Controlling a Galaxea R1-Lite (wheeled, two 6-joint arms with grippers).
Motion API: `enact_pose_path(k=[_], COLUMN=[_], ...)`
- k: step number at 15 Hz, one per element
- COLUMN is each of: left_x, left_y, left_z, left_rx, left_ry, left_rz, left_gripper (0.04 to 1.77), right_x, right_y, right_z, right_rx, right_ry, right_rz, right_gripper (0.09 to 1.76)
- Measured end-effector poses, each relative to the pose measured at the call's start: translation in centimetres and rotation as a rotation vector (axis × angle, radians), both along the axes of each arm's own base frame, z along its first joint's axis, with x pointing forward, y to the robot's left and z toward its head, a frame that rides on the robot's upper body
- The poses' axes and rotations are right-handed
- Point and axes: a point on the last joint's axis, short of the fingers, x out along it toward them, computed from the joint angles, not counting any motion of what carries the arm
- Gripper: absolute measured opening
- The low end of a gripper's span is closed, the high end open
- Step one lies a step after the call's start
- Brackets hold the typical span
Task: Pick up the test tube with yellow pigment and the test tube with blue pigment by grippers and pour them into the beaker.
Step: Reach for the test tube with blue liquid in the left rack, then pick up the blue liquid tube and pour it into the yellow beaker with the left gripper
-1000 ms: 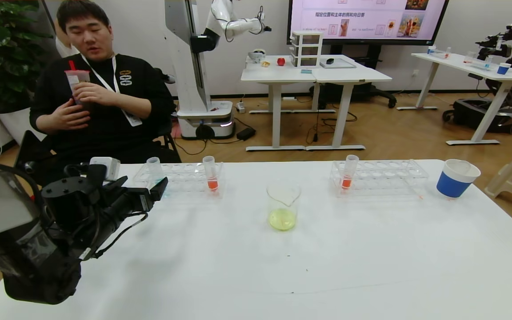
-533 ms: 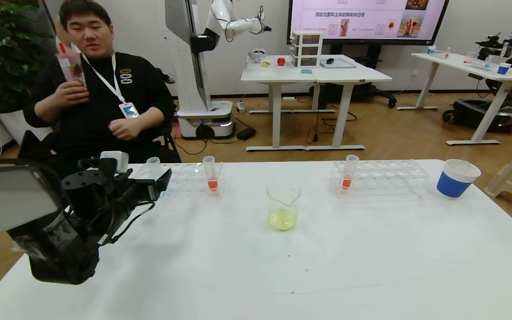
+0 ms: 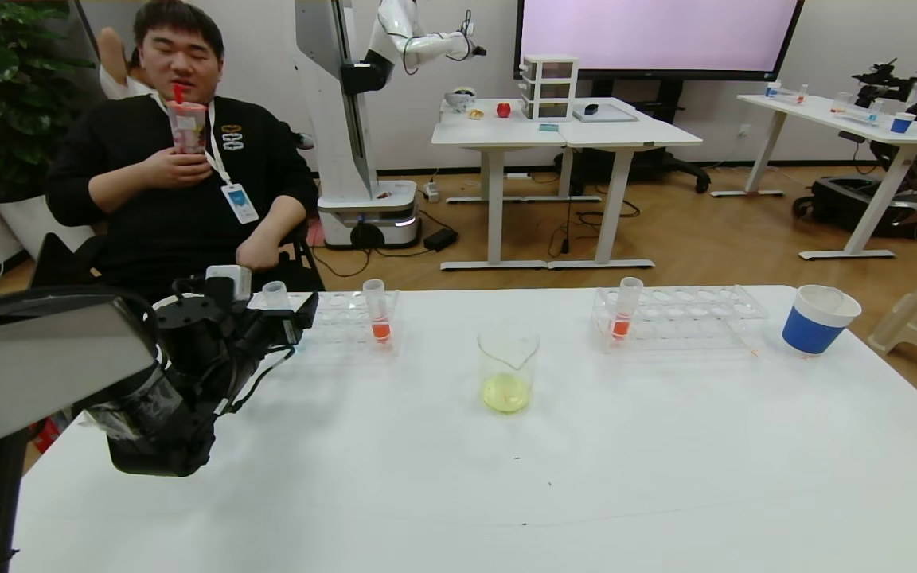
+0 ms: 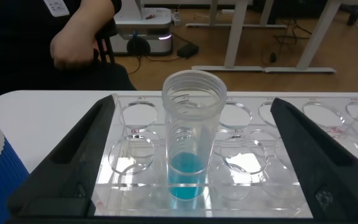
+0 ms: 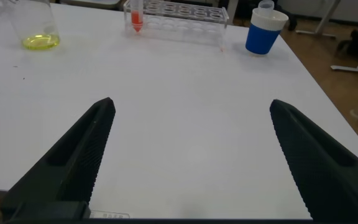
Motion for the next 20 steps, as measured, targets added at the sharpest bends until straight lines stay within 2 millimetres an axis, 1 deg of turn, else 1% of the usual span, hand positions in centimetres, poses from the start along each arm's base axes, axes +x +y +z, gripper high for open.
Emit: enact_pose_path(k=[3,4,5,6,7,8,9,10,16,20], left_x=[0.2,0.2,0.3,0.3,0.4,0.4,0.5,0.6,0.6,0.4], left_y=[0.1,0.1,0.1,0.1,0.1,0.1,0.1,0.0,0.0,0.0], left_z=[-0.2,-0.2,-0.2,-0.2,-0.2,-0.1,0.0,0.1,0.4,2.2], left_rx=[0.001,0.001,0.001,0.0,0.0,-0.001,-0.001,-0.001,-0.001,0.002], left_ry=[0.0,0.0,-0.001,-0.003,-0.007,-0.01,-0.014,-0.02,-0.026,-0.035], left_rz=[0.002,0.002,0.003,0.002,0.003,0.003,0.003,0.002,0.001,0.002], left_gripper=[1.73,1.59,1.31,0.84,0.45,0.33,0.47,0.52,0.5,0.5], right_x=[0.0,0.0,0.0,0.0,0.0,0.0,0.0,0.0,0.0,0.0], right_y=[0.0,0.0,0.0,0.0,0.0,0.0,0.0,0.0,0.0,0.0], right_z=[0.0,0.0,0.0,0.0,0.0,0.0,0.0,0.0,0.0,0.0], right_rx=[0.0,0.0,0.0,0.0,0.0,0.0,0.0,0.0,0.0,0.0], right_ry=[0.0,0.0,0.0,0.0,0.0,0.0,0.0,0.0,0.0,0.0], right_rz=[0.0,0.0,0.0,0.0,0.0,0.0,0.0,0.0,0.0,0.0], right_gripper=[1.74,1.74,1.74,1.74,1.74,1.74,1.74,1.74,1.74,1.74])
